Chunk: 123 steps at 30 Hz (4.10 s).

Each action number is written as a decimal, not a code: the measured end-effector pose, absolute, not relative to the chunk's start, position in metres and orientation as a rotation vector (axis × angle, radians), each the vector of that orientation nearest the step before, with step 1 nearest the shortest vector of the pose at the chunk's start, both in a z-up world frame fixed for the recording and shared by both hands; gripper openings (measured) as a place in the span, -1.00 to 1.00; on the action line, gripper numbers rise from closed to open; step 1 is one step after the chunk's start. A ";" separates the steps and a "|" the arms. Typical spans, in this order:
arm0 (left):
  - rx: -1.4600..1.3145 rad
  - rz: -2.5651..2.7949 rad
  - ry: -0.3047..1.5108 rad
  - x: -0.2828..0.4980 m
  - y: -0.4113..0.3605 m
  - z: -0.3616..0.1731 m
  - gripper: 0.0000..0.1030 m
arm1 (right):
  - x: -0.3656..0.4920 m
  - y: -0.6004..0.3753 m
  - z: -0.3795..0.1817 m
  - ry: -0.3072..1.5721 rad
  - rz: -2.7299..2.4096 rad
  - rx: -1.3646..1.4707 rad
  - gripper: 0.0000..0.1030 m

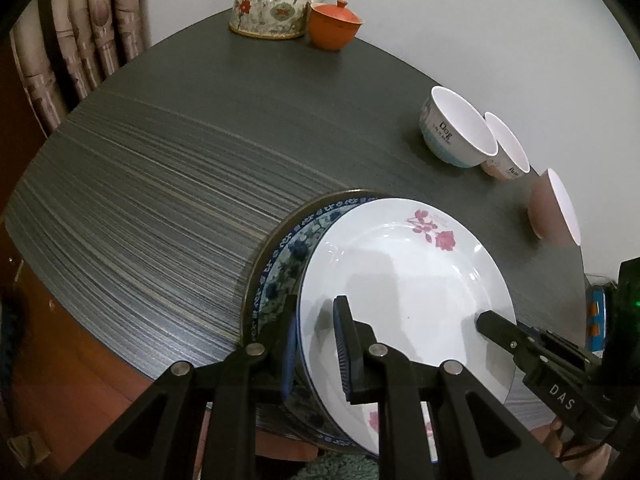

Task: Organize plates and bowls
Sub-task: 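Lower the pink-flowered plate onto the blue-and-white plates with the right gripper, then open the right gripper and pull it back from the plate stack, then move the right gripper to the large pink bowl and grasp its rim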

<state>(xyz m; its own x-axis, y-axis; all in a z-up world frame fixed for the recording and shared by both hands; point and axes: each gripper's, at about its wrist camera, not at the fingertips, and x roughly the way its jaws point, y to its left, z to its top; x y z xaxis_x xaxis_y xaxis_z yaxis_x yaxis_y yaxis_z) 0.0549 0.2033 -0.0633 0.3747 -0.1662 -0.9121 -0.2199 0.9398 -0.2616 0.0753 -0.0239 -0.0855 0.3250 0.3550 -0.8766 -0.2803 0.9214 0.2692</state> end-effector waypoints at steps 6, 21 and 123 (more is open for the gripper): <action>-0.374 0.034 1.202 0.057 0.207 -0.069 -0.67 | 0.076 -0.021 -0.093 1.184 0.403 0.073 -0.71; -0.346 0.057 1.206 0.067 0.206 -0.082 -0.67 | 0.074 -0.011 -0.105 1.209 0.390 0.071 -0.70; -0.302 -0.244 1.331 0.325 -0.123 -0.062 0.20 | 0.207 -0.359 -0.060 1.088 -0.109 0.485 0.37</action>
<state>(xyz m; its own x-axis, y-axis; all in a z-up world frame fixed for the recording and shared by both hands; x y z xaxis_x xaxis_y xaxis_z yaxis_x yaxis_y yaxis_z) 0.3255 -0.1228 -0.0624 0.2217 -0.3441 -0.9124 0.0024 0.9359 -0.3524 0.2069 -0.3589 -0.0597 0.4705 0.1488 -0.8698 0.3188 0.8904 0.3248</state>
